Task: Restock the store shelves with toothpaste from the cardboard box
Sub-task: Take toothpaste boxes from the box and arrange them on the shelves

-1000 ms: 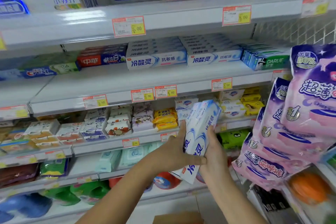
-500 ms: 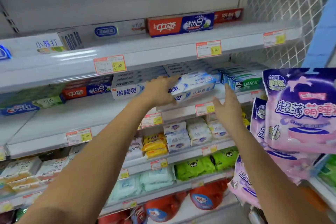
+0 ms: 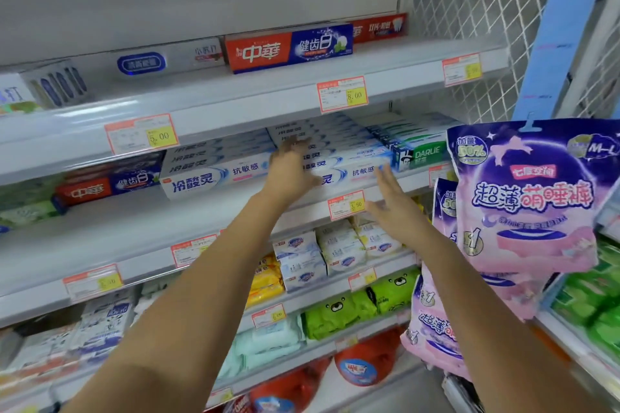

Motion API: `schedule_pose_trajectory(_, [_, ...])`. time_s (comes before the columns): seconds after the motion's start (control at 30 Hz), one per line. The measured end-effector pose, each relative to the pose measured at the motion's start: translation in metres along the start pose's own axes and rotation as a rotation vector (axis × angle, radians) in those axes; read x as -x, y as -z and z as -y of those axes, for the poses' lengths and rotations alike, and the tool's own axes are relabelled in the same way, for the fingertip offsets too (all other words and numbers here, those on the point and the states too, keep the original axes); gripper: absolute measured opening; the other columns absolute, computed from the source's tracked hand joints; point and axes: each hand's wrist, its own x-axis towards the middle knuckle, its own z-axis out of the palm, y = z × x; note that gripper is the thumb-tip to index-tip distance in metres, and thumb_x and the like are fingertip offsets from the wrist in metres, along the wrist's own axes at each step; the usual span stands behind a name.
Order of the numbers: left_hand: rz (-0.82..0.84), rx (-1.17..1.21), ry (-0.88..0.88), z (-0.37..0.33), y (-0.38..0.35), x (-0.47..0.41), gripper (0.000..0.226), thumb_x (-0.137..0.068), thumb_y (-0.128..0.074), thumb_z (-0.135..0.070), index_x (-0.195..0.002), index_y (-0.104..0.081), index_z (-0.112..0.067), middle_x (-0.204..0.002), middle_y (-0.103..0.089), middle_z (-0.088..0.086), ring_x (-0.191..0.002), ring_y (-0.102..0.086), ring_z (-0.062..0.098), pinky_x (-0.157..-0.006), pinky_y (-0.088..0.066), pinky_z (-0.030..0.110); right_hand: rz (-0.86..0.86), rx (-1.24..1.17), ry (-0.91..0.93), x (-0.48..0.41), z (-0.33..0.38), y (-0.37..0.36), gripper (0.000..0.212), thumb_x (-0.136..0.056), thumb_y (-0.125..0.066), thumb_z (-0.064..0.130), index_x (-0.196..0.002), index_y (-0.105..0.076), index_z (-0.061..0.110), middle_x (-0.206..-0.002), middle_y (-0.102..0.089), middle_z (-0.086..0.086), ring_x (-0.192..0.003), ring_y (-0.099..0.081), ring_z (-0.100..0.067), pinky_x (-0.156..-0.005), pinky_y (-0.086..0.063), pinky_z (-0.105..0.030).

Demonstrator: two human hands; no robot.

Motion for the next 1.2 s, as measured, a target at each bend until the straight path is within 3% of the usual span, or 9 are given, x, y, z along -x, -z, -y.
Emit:
schedule_pose_trajectory(0.2, [0.067, 0.231, 0.430, 0.002, 0.004, 0.016, 0.073, -0.082, -0.073, -0.027, -0.131, -0.031, 0.007, -0.101, -0.059, 0.013, -0.098, -0.056, 0.027, -0.078, -0.045, 0.034, 0.029, -0.039, 0.017, 0.002, -0.006, 0.004, 0.074, -0.099, -0.047, 0.029, -0.152, 0.004, 0.027, -0.155, 0.021, 0.015, -0.147, -0.004, -0.013, -0.118, -0.020, -0.040])
schedule_pose_trajectory(0.3, [0.118, 0.281, 0.429, 0.003, 0.007, 0.009, 0.036, -0.079, -0.076, -0.027, -0.079, -0.045, -0.009, -0.064, -0.037, 0.001, -0.057, -0.036, 0.013, -0.051, -0.028, 0.025, 0.032, -0.053, 0.015, 0.001, -0.005, 0.003, 0.074, -0.099, -0.047, 0.028, -0.152, 0.004, 0.028, -0.155, 0.022, 0.015, -0.147, -0.003, -0.014, -0.118, -0.020, -0.042])
schedule_pose_trajectory(0.43, [0.200, 0.333, 0.415, 0.001, 0.009, 0.003, 0.045, -0.074, -0.080, -0.030, -0.070, -0.038, -0.012, -0.069, -0.040, 0.004, -0.058, -0.036, 0.014, -0.052, -0.027, 0.026, 0.032, -0.047, 0.010, 0.001, -0.006, 0.003, 0.075, -0.099, -0.047, 0.027, -0.152, 0.005, 0.027, -0.156, 0.022, 0.014, -0.147, -0.003, -0.014, -0.118, -0.020, -0.042])
schedule_pose_trajectory(0.57, [0.200, 0.373, 0.413, 0.000, 0.006, 0.004, 0.058, -0.076, -0.079, -0.028, -0.115, -0.048, 0.002, -0.106, -0.057, 0.012, -0.090, -0.055, 0.024, -0.071, -0.043, 0.029, 0.043, -0.045, 0.004, 0.001, -0.007, 0.004, 0.075, -0.099, -0.048, 0.027, -0.152, 0.005, 0.027, -0.156, 0.022, 0.014, -0.147, -0.002, -0.014, -0.118, -0.019, -0.041])
schedule_pose_trajectory(0.63, [0.172, 0.375, 0.420, -0.003, 0.003, 0.006, 0.089, -0.078, -0.077, -0.027, -0.143, -0.023, 0.004, -0.138, -0.045, 0.018, -0.124, -0.046, 0.031, -0.095, -0.042, 0.035, 0.039, -0.045, -0.004, 0.000, -0.007, 0.002, 0.076, -0.099, -0.048, 0.027, -0.152, 0.005, 0.027, -0.156, 0.023, 0.014, -0.147, 0.000, -0.013, -0.118, -0.017, -0.039])
schedule_pose_trajectory(0.73, [0.166, 0.347, 0.418, -0.010, 0.002, 0.007, 0.102, -0.082, -0.073, -0.026, -0.147, -0.002, 0.006, -0.151, -0.029, 0.018, -0.135, -0.036, 0.033, -0.107, -0.034, 0.037, 0.040, -0.041, -0.014, -0.002, -0.006, 0.000, 0.077, -0.098, -0.049, 0.026, -0.152, 0.007, 0.027, -0.155, 0.023, 0.014, -0.147, 0.001, -0.013, -0.116, -0.017, -0.037])
schedule_pose_trajectory(0.93, [0.176, 0.283, 0.405, -0.017, 0.004, 0.013, 0.101, -0.085, -0.071, -0.025, -0.147, 0.001, 0.009, -0.147, -0.034, 0.020, -0.129, -0.043, 0.033, -0.101, -0.038, 0.035, -0.003, -0.085, -0.021, 0.005, -0.002, 0.002, 0.074, -0.098, -0.050, 0.024, -0.153, -0.002, 0.027, -0.158, 0.014, 0.013, -0.146, -0.014, -0.018, -0.111, -0.032, -0.038])
schedule_pose_trajectory(1.03, [-0.037, 0.274, 0.233, -0.014, 0.000, 0.039, 0.087, -0.086, -0.067, -0.019, -0.149, -0.010, 0.000, -0.147, -0.037, 0.017, -0.124, -0.048, 0.030, -0.095, -0.042, 0.030, -0.225, -0.218, 0.038, 0.025, 0.001, -0.010, 0.056, -0.096, -0.053, 0.020, -0.147, -0.031, 0.019, -0.155, -0.025, 0.004, -0.130, -0.043, -0.016, -0.105, -0.042, -0.034])
schedule_pose_trajectory(1.2, [-0.202, 0.470, -0.141, 0.001, -0.050, 0.151, 0.031, -0.093, -0.055, -0.023, -0.123, -0.054, -0.015, -0.122, -0.056, -0.004, -0.112, -0.051, 0.003, -0.094, -0.039, 0.009, -0.244, -0.286, 0.035, 0.078, -0.023, -0.064, 0.014, -0.089, -0.065, 0.024, -0.091, -0.056, 0.014, -0.090, -0.058, 0.003, -0.071, -0.057, -0.003, -0.066, -0.046, -0.011])
